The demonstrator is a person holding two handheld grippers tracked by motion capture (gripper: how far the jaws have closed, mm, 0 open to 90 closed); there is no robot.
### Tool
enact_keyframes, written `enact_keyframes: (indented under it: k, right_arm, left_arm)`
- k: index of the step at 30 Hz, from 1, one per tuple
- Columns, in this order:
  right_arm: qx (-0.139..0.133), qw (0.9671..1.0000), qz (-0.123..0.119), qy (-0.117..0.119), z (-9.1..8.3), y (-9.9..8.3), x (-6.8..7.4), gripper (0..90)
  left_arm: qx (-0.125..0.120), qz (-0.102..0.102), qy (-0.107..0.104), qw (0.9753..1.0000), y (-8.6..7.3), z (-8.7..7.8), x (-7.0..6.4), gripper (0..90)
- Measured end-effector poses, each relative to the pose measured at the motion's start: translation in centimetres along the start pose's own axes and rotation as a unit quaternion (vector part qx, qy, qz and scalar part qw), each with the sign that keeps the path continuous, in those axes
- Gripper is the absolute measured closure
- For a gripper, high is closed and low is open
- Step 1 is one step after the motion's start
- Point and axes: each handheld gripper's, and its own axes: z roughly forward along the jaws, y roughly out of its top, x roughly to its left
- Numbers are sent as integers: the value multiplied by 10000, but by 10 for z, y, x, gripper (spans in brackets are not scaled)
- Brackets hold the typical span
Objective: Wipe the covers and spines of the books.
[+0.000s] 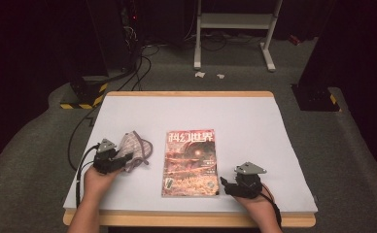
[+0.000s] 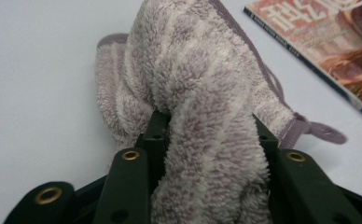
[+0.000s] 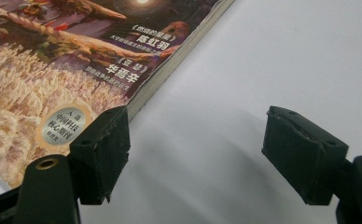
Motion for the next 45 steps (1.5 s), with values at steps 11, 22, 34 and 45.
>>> enact_keyframes:
  k: [11, 22, 34, 45]
  right_arm:
    - [-219, 9997, 81, 25, -7, 0, -8, 301]
    - [-396, 9992, 59, -48, -9, 0, -7, 286]
    - [-644, 9976, 59, -243, -23, 3, -15, 309]
    - [-628, 9964, 415, -387, -28, -15, -31, 302]
  left_arm:
    - [-677, 50, -521, 9963, 12, -20, -25, 627]
    - [-678, 746, -903, 9908, 16, -11, -88, 626]
    - [-312, 944, -1128, 9886, -8, 1, -129, 625]
    - [-130, 985, -1178, 9881, -13, 18, -145, 617]
